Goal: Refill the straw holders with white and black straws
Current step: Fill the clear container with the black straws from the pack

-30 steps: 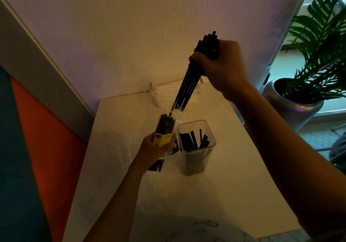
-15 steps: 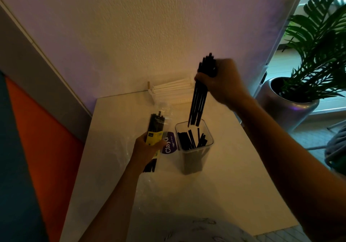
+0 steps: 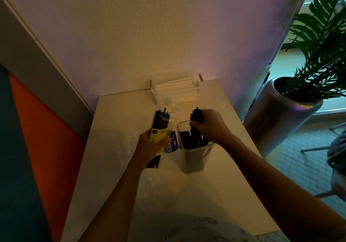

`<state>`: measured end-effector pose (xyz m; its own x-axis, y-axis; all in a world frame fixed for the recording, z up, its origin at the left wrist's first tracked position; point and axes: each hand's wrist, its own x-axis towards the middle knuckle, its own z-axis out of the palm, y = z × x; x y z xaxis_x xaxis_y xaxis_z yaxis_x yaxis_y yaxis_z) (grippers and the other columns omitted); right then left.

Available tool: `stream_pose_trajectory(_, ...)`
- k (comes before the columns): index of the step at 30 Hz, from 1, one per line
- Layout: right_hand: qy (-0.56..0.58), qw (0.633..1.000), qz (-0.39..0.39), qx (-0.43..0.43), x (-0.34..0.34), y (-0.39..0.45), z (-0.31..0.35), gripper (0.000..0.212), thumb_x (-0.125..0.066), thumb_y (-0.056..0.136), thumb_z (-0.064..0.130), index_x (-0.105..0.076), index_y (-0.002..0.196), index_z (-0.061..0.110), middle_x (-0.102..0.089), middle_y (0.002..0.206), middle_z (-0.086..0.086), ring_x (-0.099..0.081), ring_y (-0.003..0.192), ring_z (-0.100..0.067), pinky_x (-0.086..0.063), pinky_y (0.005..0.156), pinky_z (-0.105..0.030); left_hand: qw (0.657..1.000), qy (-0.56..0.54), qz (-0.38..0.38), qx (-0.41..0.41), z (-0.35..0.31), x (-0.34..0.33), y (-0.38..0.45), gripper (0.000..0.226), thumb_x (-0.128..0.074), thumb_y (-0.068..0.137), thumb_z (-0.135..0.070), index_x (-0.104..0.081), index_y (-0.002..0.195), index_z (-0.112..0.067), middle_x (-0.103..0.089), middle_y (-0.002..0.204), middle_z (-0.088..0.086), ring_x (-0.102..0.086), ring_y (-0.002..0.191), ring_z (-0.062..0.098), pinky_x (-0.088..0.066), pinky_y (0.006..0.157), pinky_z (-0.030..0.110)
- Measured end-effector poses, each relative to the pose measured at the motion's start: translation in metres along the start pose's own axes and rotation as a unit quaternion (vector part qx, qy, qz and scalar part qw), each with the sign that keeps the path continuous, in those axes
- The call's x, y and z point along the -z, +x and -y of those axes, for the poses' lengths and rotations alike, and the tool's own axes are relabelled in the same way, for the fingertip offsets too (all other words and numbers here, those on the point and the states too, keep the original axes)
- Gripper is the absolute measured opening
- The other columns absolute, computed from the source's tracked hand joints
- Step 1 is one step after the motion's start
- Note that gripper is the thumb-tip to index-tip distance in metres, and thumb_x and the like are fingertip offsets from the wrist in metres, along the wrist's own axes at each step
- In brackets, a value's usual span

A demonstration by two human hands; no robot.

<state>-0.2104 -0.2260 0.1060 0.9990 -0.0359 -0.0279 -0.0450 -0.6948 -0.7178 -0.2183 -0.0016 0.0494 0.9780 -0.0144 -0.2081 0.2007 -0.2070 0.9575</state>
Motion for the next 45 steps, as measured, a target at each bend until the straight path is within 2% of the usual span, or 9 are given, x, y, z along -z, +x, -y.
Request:
stream_pose_trajectory(3,-0.035,0.999,0.03,0.01,0.0,0.0,0.002,0.026,-0.07,0.089,0.023,-0.068,0.109,0.006,-0.07,0.102,-0.011,-0.067,0.092,-0.024,-0.058,0.084,-0.041,1.0,-0.006,0.004,-0.004,-0.003,-0.001,0.001,0.028,-0.078,0.078,-0.009,-0.064,0.098,-0.023,-0.069,0.086,-0.009,-0.066,0.076,0.006,-0.052,0.054,0.015)
stream_pose_trajectory(12,-0.046,0.997,0.047,0.04,0.009,0.001,0.015,0.027,-0.066,0.093,0.024,-0.065,0.116,0.011,-0.068,0.107,-0.004,-0.065,0.095,-0.016,-0.052,0.082,-0.023,1.0,0.008,0.008,-0.009,-0.009,-0.004,0.003,0.037,-0.079,0.077,-0.015,-0.062,0.109,-0.02,-0.066,0.091,-0.01,-0.065,0.082,0.007,-0.051,0.062,0.02)
stream_pose_trajectory(17,0.006,0.987,-0.106,0.117,0.018,0.003,0.032,0.016,-0.059,0.097,0.016,-0.069,0.108,0.01,-0.069,0.096,0.002,-0.062,0.081,-0.005,-0.043,0.068,-0.005,1.0,0.002,0.022,-0.021,-0.014,-0.005,0.003,0.033,-0.079,0.077,-0.014,-0.062,0.102,-0.026,-0.068,0.09,-0.009,-0.066,0.083,0.008,-0.052,0.064,0.022)
stream_pose_trajectory(20,0.054,0.968,-0.167,0.179,0.025,0.007,0.048,0.017,-0.06,0.097,0.016,-0.07,0.109,0.01,-0.069,0.1,0.006,-0.063,0.088,-0.002,-0.044,0.075,-0.001,0.999,0.01,0.036,-0.032,-0.017,-0.005,0.005,0.035,-0.08,0.076,-0.014,-0.062,0.104,-0.026,-0.069,0.094,-0.006,-0.067,0.088,0.014,-0.055,0.072,0.029)
stream_pose_trajectory(25,0.005,0.972,-0.016,0.236,0.032,0.015,0.06,0.018,-0.053,0.099,0.008,-0.068,0.109,0.01,-0.067,0.101,0.009,-0.063,0.081,0.002,-0.046,0.074,-0.003,0.997,0.027,0.047,-0.052,-0.021,-0.004,0.005,0.035,-0.079,0.078,-0.015,-0.061,0.104,-0.028,-0.069,0.096,-0.007,-0.066,0.089,0.01,-0.056,0.077,0.031)
stream_pose_trajectory(30,-0.016,0.981,0.071,0.182,0.029,0.019,0.059,0.021,-0.051,0.098,0.005,-0.064,0.113,0.012,-0.068,0.096,0.001,-0.069,0.079,-0.004,-0.052,0.066,-0.016,0.996,0.032,0.053,-0.065,-0.023,-0.003,0.006,0.034,-0.077,0.079,-0.018,-0.061,0.108,-0.026,-0.069,0.098,-0.006,-0.067,0.093,0.013,-0.056,0.078,0.032)
stream_pose_trajectory(35,-0.037,0.98,0.085,0.176,0.026,0.018,0.058,0.028,-0.06,0.094,0.007,-0.062,0.122,0.013,-0.062,0.089,0.012,-0.06,0.074,0.007,-0.044,0.061,-0.004,0.996,0.033,0.056,-0.065,-0.026,0.001,0.009,0.031,-0.078,0.078,-0.015,-0.062,0.102,-0.027,-0.07,0.092,-0.009,-0.068,0.087,0.008,-0.056,0.073,0.028)
stream_pose_trajectory(42,-0.027,0.985,0.026,0.168,0.018,0.02,0.052,0.004,-0.068,0.09,0.014,-0.071,0.088,0.012,-0.068,0.078,0.005,-0.065,0.074,-0.005,-0.052,0.066,-0.016,0.994,0.041,0.066,-0.074,-0.036,-0.003,0.008,0.03,-0.079,0.077,-0.017,-0.061,0.097,-0.032,-0.07,0.09,-0.01,-0.068,0.083,0.007,-0.055,0.069,0.023)
stream_pose_trajectory(45,-0.001,0.988,0.01,0.155,0.016,0.017,0.053,0.005,-0.069,0.089,0.013,-0.071,0.084,0.014,-0.066,0.074,0.011,-0.063,0.069,0.002,-0.044,0.058,-0.005,0.995,0.034,0.062,-0.072,-0.038,-0.004,0.007,0.03,-0.08,0.077,-0.017,-0.062,0.096,-0.032,-0.071,0.088,-0.009,-0.069,0.079,0.006,-0.055,0.064,0.02)
